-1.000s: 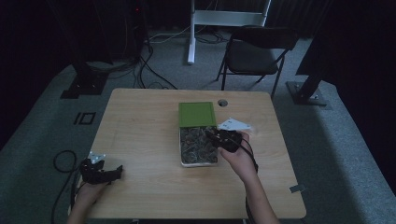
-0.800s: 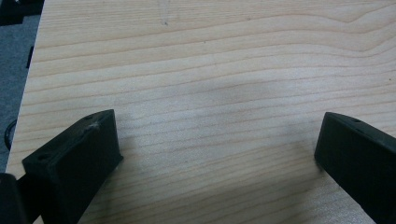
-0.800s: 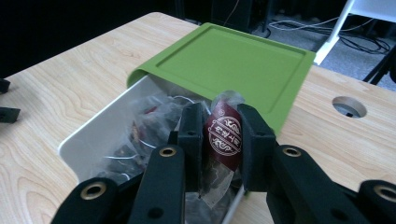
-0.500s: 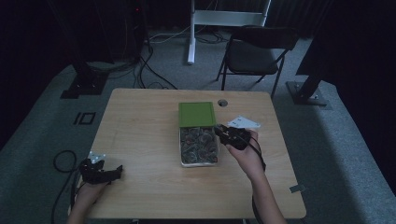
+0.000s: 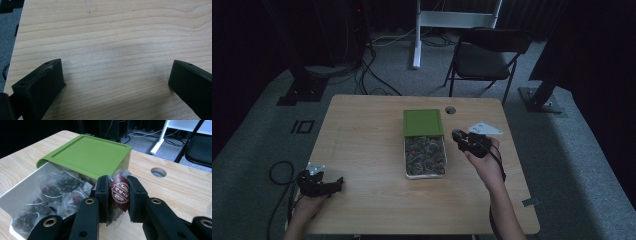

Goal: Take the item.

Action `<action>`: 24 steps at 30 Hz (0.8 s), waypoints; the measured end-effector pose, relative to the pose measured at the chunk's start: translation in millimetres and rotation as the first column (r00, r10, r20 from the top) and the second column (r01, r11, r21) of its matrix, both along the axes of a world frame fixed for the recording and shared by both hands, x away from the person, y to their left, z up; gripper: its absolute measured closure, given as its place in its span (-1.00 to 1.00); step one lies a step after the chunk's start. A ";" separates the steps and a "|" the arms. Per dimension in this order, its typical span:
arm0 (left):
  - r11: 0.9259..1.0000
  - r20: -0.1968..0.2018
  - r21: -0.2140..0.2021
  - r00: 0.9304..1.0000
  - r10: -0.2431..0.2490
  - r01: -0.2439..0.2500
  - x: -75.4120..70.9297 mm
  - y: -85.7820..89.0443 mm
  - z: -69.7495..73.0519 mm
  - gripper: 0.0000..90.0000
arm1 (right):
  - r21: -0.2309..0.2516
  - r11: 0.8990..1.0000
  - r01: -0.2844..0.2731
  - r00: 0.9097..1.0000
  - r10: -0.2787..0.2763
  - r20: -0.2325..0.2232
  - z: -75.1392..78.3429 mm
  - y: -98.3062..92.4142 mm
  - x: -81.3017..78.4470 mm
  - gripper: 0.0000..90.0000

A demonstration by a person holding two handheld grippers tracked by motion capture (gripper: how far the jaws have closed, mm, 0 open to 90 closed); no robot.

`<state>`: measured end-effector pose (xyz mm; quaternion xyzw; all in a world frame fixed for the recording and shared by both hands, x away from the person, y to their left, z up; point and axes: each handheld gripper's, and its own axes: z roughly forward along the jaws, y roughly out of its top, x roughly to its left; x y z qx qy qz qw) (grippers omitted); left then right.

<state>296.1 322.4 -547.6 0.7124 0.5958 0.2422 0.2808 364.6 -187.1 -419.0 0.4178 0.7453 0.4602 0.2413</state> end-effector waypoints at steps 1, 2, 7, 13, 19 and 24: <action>1.000 0.000 0.000 1.000 0.000 0.000 0.0 0.0 0.0 -0.99 | 0.001 1.000 0.005 1.000 -0.005 -0.001 -0.1 -2.0 0.3 0.65; 1.000 0.000 0.000 1.000 0.000 0.000 0.0 0.0 0.0 -0.99 | 0.000 1.000 0.011 1.000 -0.011 0.001 -0.3 -4.1 0.9 0.65; 1.000 0.000 0.000 1.000 0.000 0.000 0.0 0.0 0.0 -0.99 | 0.003 0.999 0.035 0.999 -0.035 -0.001 -2.1 -15.9 4.1 0.65; 1.000 -0.001 0.000 1.000 0.000 0.000 0.0 0.0 0.0 -0.99 | 0.009 0.998 0.070 0.998 -0.070 0.005 -2.3 -29.5 6.6 0.65; 1.000 0.000 0.000 1.000 0.000 0.000 0.0 0.0 0.0 -0.99 | 0.010 0.994 0.111 0.994 -0.111 0.005 -2.0 -45.5 11.1 0.65; 1.000 0.000 -0.001 1.000 0.001 -0.001 0.0 -0.1 0.0 -0.99 | -0.001 0.991 0.137 0.991 -0.137 0.008 0.5 -57.2 17.3 0.65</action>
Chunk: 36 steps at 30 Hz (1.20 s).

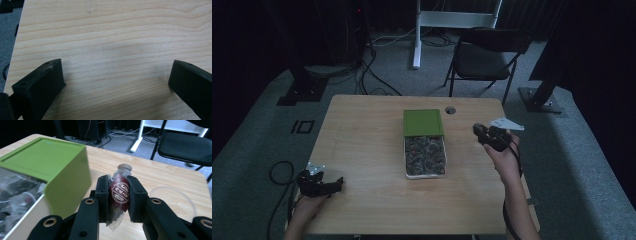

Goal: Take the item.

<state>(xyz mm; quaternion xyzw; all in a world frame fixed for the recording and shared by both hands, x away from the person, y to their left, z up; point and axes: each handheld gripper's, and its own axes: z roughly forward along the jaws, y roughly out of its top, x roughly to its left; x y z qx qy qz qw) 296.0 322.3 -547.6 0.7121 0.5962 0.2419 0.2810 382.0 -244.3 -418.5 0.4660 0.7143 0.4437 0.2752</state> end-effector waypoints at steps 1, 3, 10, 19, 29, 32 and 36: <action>1.000 0.000 0.000 1.000 0.000 0.000 0.0 0.0 0.0 -0.99 | -0.003 1.000 0.005 1.000 -0.005 0.002 0.8 -2.2 1.6 0.65; 1.000 -0.001 0.001 1.000 -0.001 0.001 0.0 0.1 0.0 -0.99 | -0.002 1.000 0.018 1.000 -0.018 0.002 1.8 -6.1 5.0 0.65; 1.000 0.000 0.000 1.000 0.001 -0.001 0.0 -0.1 0.0 -0.99 | 0.006 0.999 0.050 0.999 -0.050 0.000 3.6 -15.4 17.1 0.65; 1.000 0.000 -0.001 1.000 0.001 -0.001 0.0 -0.1 0.0 -0.99 | 0.029 0.996 0.090 0.996 -0.090 -0.010 0.8 -28.9 32.0 0.65; 1.000 0.000 0.000 1.000 0.001 -0.001 0.0 -0.1 0.0 -0.99 | 0.013 0.990 0.140 0.990 -0.139 -0.022 -5.9 -34.7 46.7 0.65; 1.000 0.000 -0.001 1.000 0.001 -0.001 0.0 -0.1 0.0 -0.99 | 0.014 0.988 0.151 0.988 -0.151 -0.025 -7.6 -37.3 49.0 0.65; 1.000 0.000 0.000 1.000 0.001 -0.001 0.0 0.0 0.0 -0.99 | 0.002 0.986 0.167 0.985 -0.167 -0.042 -13.9 -39.1 52.9 0.65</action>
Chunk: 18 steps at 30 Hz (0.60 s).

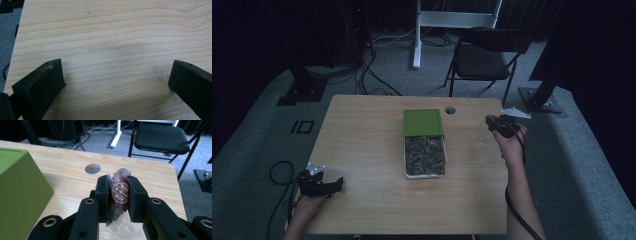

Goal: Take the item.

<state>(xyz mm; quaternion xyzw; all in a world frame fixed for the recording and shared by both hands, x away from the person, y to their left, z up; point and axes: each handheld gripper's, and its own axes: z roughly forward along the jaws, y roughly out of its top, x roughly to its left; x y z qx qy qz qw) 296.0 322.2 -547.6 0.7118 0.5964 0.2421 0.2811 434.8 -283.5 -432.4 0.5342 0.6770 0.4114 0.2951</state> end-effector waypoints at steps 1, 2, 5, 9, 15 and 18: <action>1.000 0.000 -0.001 1.000 0.000 0.000 0.0 -0.1 0.0 -0.99 | -0.001 1.000 0.002 1.000 -0.002 -0.003 -2.3 -0.2 0.9 0.65; 1.000 0.000 0.000 1.000 0.000 0.000 0.0 0.0 0.0 -0.99 | 0.002 1.000 0.012 1.000 -0.012 -0.003 -4.4 -0.5 1.2 0.65; 1.000 0.000 0.000 1.000 0.000 0.000 0.0 0.0 0.0 -0.99 | 0.003 1.000 0.013 1.000 -0.013 -0.019 -10.4 -0.6 3.6 0.65; 1.000 0.000 0.000 1.000 0.001 -0.001 0.0 0.0 0.0 -0.99 | 0.010 1.000 0.021 0.999 -0.021 -0.034 -14.9 -1.3 7.1 0.62; 1.000 0.000 0.000 1.000 0.000 0.000 0.0 0.0 0.0 -0.99 | 0.005 1.000 0.030 0.998 -0.030 -0.051 -20.3 -3.5 10.1 0.51; 1.000 0.000 0.000 1.000 0.000 0.000 0.0 0.0 0.0 -0.99 | 0.021 0.999 0.028 0.998 -0.027 -0.061 -23.3 -5.0 11.9 0.27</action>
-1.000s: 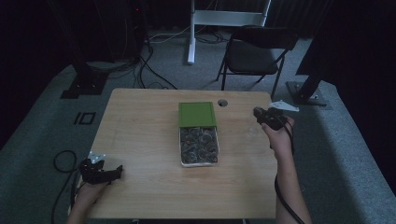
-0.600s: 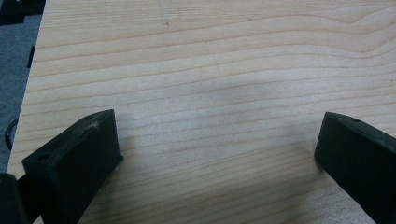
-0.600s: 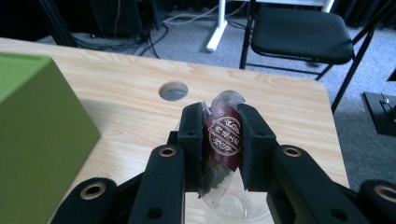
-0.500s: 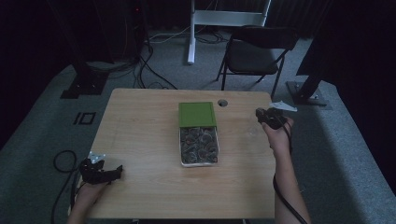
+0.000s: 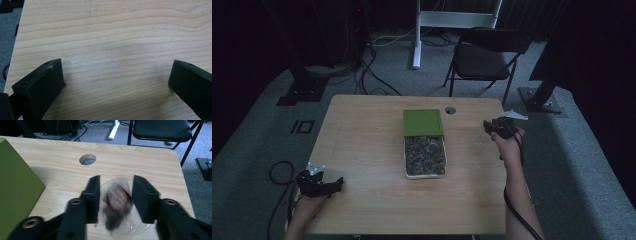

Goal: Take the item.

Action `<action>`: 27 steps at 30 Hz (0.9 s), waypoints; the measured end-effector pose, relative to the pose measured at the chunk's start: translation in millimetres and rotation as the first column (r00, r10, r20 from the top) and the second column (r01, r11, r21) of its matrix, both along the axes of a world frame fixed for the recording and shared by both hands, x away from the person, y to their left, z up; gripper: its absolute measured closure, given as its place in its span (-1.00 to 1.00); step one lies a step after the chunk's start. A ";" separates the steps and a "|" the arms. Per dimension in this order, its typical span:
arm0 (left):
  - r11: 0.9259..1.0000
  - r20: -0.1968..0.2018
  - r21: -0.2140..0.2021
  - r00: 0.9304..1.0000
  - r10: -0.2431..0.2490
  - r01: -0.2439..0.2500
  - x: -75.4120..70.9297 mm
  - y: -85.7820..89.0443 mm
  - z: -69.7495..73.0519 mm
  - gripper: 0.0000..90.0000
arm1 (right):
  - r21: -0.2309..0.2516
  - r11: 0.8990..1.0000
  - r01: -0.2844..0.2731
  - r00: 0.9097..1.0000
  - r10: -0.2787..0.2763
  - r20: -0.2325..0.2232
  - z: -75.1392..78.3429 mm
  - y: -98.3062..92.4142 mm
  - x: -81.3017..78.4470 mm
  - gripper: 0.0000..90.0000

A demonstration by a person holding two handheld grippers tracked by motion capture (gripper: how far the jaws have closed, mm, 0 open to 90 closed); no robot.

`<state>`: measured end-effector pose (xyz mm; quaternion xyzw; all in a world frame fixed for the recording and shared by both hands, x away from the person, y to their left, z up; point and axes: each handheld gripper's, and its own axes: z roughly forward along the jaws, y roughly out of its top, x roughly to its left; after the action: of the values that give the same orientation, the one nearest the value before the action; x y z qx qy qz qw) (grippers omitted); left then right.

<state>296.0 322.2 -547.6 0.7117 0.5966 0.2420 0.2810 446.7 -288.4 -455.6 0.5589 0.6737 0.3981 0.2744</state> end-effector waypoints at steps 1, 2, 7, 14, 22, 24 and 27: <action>1.000 0.000 0.000 1.000 0.000 0.000 0.0 0.0 0.0 -0.99 | 0.000 1.000 0.000 1.000 0.000 0.000 0.0 0.0 0.0 0.27; 1.000 0.000 0.000 1.000 0.000 0.000 0.0 0.0 0.0 -0.99 | -0.002 1.000 0.002 1.000 -0.002 -0.003 -0.6 -0.2 0.2 0.19; 1.000 0.000 0.000 1.000 0.000 0.000 0.0 0.0 0.0 -0.99 | 0.012 1.000 -0.006 1.000 0.006 0.001 2.8 0.9 -2.3 -0.19; 1.000 0.000 0.000 1.000 0.002 -0.002 -0.1 -0.2 0.0 -0.99 | 0.036 0.999 -0.021 1.000 0.021 0.013 0.3 5.6 -12.2 -0.54; 1.000 0.000 0.000 1.000 0.004 -0.004 -0.2 -0.3 0.0 -0.99 | 0.029 0.999 -0.017 0.999 0.016 0.040 -6.9 9.2 -31.8 -0.69; 1.000 0.000 0.000 1.000 0.004 -0.004 -0.2 -0.3 0.0 -0.99 | 0.044 0.999 -0.016 0.999 0.014 0.044 -8.4 9.0 -37.3 -0.69; 1.000 0.000 0.000 1.000 0.004 -0.004 -0.2 -0.3 0.0 -0.99 | 0.047 0.999 -0.016 0.999 0.014 0.048 -10.9 8.5 -44.3 -0.69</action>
<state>295.8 321.9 -547.6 0.7107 0.5979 0.2424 0.2805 402.4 -279.9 -466.6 0.5506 0.6616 0.4290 0.2741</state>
